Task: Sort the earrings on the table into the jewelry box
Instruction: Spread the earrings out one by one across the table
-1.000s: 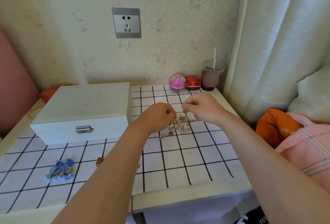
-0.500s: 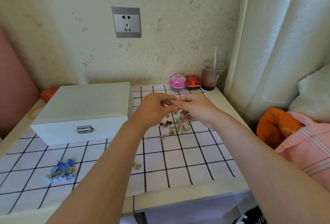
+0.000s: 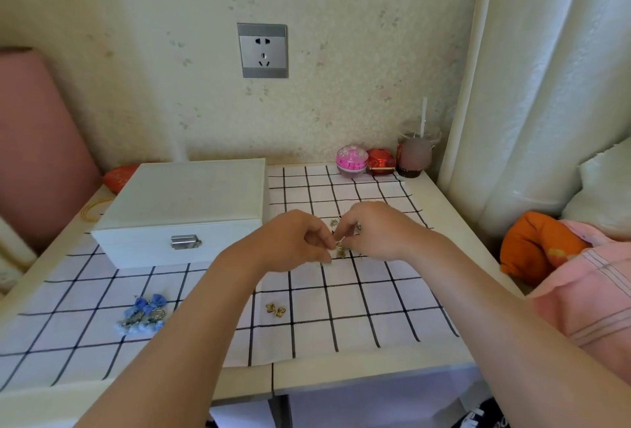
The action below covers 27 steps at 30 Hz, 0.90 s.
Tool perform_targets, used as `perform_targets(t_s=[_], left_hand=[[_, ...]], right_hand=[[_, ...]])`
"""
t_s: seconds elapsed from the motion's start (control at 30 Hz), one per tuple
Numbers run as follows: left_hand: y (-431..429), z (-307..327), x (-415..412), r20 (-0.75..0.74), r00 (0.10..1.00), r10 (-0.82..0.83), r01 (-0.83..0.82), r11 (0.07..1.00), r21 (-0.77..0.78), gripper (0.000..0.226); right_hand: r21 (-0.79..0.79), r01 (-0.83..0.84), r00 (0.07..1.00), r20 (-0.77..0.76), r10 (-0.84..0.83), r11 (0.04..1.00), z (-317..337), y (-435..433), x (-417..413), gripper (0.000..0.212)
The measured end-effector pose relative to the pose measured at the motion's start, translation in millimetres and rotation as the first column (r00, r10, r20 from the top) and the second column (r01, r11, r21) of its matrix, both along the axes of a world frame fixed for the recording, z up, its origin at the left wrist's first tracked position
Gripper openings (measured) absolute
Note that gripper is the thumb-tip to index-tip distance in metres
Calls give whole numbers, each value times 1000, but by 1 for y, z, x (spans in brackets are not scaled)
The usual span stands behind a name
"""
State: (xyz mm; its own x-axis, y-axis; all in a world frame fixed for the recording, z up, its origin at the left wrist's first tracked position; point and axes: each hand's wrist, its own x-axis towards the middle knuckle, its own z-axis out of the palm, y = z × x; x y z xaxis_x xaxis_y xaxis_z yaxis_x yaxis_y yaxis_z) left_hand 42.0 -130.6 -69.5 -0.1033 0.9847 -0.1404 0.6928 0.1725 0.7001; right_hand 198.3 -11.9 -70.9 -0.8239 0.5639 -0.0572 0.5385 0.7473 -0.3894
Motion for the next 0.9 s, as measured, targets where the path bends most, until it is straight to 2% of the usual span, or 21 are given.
perform_targets(t_s=[0.07, 0.17, 0.3, 0.47, 0.6, 0.7, 0.8, 0.9], left_hand=[[-11, 2, 4, 34, 996, -77, 80, 992, -96, 11], [-24, 2, 10, 8, 984, -180, 177, 959, -219, 12], [-29, -1, 16, -79, 981, -180, 154, 953, -259, 12], [-24, 1, 13, -160, 975, -152, 120, 974, -192, 13], [-12, -3, 12, -218, 976, 16, -4, 999, 54, 13], [4, -11, 14, -272, 954, 125, -78, 981, 178, 17], [17, -20, 14, -387, 910, 148, -82, 980, 182, 22], [24, -25, 11, -452, 876, 166, -118, 984, 134, 26]], right_hand=[[30, -36, 998, 55, 34, 999, 2, -4, 0, 15], [81, -59, 993, 105, 51, 995, 0, -6, -2, 14], [75, -50, 994, 99, 42, 996, -3, -7, -4, 10], [-23, -15, 1000, 17, 15, 1000, 0, -11, 4, 3], [-136, -24, 999, -47, 17, 990, 4, -20, 15, 7], [-216, -70, 996, 39, 80, 974, 1, -27, 23, 12], [-277, -95, 987, 103, 128, 956, 0, -31, 27, 21], [-318, -73, 992, 78, 103, 945, 4, -28, 27, 28]])
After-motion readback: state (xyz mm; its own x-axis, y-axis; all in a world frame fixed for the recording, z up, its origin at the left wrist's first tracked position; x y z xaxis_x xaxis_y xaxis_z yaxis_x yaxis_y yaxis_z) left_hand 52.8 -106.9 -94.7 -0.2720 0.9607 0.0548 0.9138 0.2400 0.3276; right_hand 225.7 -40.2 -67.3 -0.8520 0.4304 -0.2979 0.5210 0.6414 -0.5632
